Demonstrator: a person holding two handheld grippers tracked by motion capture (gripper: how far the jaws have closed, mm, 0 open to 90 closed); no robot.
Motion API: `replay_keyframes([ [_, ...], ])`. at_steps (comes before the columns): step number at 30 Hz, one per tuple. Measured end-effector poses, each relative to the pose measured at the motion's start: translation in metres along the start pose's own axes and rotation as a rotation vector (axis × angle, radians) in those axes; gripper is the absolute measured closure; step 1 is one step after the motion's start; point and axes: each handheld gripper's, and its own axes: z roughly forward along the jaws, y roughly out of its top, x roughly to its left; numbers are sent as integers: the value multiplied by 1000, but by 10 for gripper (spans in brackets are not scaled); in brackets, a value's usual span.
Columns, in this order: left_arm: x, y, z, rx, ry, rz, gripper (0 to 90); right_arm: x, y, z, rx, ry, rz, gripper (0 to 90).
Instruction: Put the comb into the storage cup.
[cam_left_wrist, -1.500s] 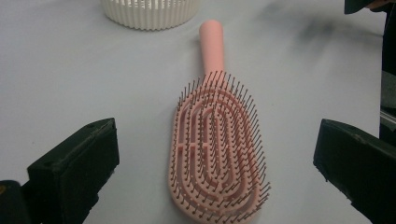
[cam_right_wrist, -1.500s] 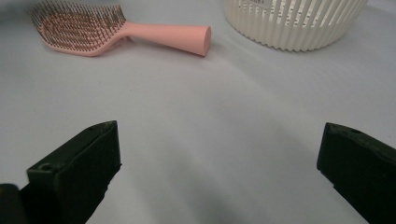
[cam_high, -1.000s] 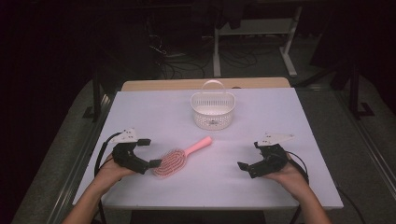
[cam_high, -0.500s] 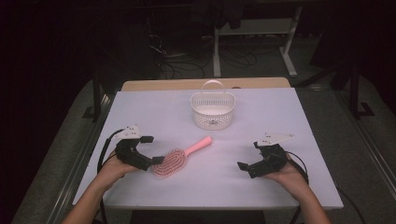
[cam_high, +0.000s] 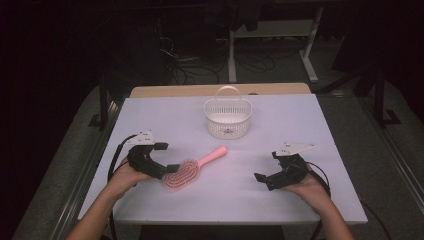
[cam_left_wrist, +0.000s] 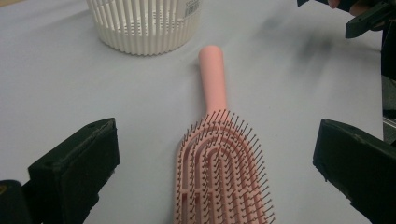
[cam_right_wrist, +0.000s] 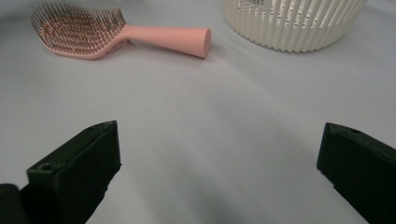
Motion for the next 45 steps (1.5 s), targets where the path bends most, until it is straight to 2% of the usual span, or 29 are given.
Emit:
replay_keyframes([
  [8,2,5,5,9,-7,4,5,0,0,1,2,1,4,0],
  [23,7,16,14,1,-22,6,78,0,0,0,2,1,6,0],
  [25,7,17,15,2,-27,10,125,0,0,0,2,1,6,0],
  [30,8,22,20,9,-38,17,165,0,0,0,2,1,6,0],
  [40,9,32,31,33,-66,44,373,-1,0,0,-1,-1,6,0],
  [45,10,38,38,56,-80,55,529,0,0,0,-1,0,6,0],
])
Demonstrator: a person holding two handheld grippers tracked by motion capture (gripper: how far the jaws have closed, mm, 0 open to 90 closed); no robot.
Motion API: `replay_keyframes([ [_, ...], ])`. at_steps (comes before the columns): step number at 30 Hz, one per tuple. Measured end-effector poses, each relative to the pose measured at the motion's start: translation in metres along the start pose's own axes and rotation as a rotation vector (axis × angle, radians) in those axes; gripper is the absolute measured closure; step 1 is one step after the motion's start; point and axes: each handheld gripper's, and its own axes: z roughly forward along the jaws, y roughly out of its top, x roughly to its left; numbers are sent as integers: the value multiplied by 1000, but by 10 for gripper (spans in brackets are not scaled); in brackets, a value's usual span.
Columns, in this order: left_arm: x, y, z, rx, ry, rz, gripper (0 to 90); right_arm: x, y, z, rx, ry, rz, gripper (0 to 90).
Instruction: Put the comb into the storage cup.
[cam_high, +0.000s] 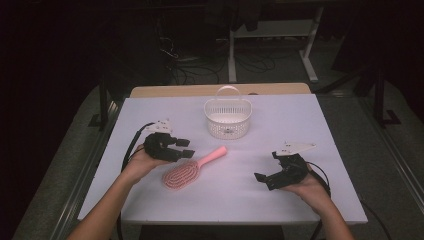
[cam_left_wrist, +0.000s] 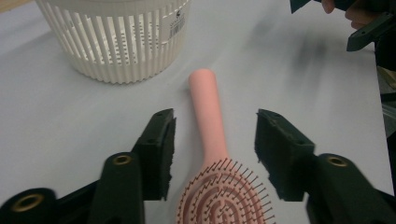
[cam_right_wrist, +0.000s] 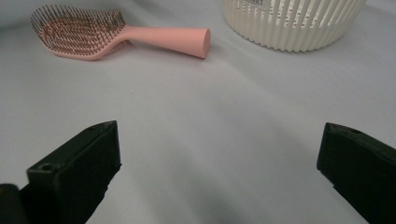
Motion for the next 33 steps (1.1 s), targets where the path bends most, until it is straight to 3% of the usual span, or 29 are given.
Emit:
replay_keyframes([
  [11,9,18,25,83,-18,29,892,-1,0,0,-1,0,3,0],
  [24,29,30,56,147,-37,25,900,-1,0,0,-1,1,3,0],
  [33,31,31,80,204,-57,33,900,-1,0,0,-1,1,4,0],
])
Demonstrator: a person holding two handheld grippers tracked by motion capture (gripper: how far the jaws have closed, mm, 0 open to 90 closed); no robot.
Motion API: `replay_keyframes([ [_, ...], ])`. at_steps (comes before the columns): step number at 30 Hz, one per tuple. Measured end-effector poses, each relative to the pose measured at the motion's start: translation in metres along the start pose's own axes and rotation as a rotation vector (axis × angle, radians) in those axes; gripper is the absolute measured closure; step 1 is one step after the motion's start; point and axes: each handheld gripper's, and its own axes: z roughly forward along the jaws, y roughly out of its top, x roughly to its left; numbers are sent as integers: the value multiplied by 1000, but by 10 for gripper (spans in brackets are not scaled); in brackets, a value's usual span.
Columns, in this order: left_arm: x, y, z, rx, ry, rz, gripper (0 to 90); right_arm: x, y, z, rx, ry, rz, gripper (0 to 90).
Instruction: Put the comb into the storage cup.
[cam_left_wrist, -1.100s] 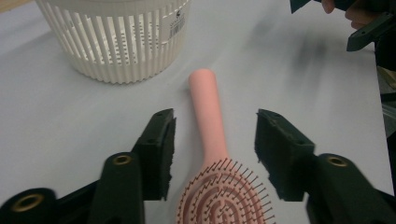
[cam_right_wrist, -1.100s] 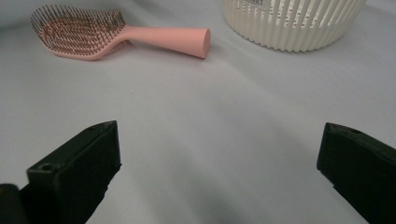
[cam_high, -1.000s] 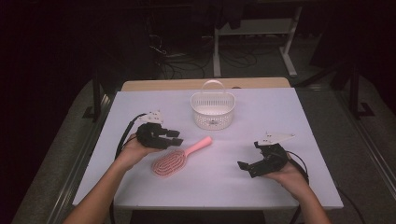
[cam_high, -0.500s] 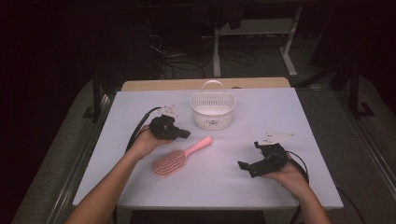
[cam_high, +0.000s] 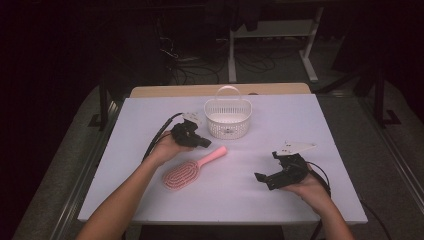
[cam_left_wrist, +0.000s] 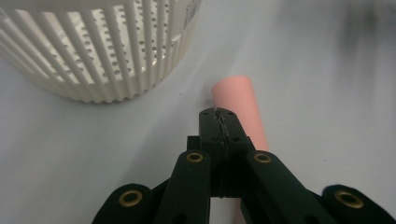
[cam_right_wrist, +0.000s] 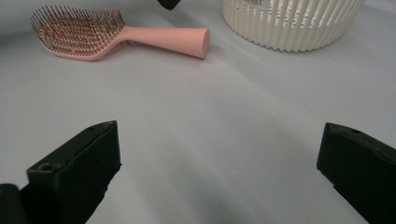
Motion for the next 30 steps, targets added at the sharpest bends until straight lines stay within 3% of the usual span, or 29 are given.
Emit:
replay_keyframes([
  [21,-5,5,25,110,25,41,900,0,0,0,-4,1,3,0],
  [30,-12,11,30,128,-6,68,900,-1,0,-1,-5,3,4,0],
])
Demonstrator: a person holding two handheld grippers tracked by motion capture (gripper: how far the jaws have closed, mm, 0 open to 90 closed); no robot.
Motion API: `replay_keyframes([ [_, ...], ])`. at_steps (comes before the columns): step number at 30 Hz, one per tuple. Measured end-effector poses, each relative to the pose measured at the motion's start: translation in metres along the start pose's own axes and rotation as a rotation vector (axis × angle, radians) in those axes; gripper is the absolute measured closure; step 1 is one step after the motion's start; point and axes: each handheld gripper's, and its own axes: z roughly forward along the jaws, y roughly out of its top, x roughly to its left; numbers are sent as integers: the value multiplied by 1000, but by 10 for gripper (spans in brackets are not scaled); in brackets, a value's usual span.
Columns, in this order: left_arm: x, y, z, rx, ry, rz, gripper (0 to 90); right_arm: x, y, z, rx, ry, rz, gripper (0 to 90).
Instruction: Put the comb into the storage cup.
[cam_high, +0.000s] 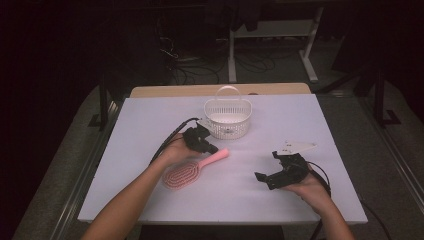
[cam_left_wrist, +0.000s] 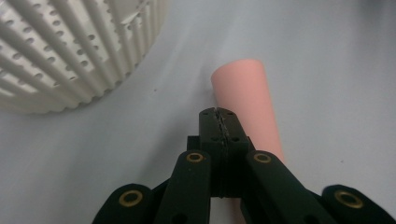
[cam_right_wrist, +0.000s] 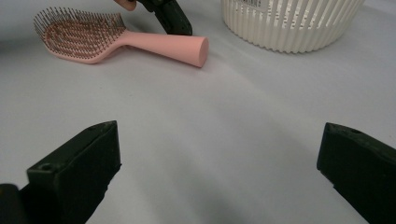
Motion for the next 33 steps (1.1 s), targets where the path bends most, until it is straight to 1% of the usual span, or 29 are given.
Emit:
replay_keyframes([
  [10,-16,9,7,36,-41,54,900,0,0,-1,0,0,0,0],
  [17,-27,14,11,52,-74,80,900,0,0,0,1,0,0,0],
  [21,-33,16,14,71,-91,101,900,0,0,-1,1,1,-1,0],
  [28,-48,19,19,95,-126,137,900,0,0,-1,1,0,-1,0],
  [33,-58,20,21,112,-142,169,900,0,0,-1,1,1,-2,0],
])
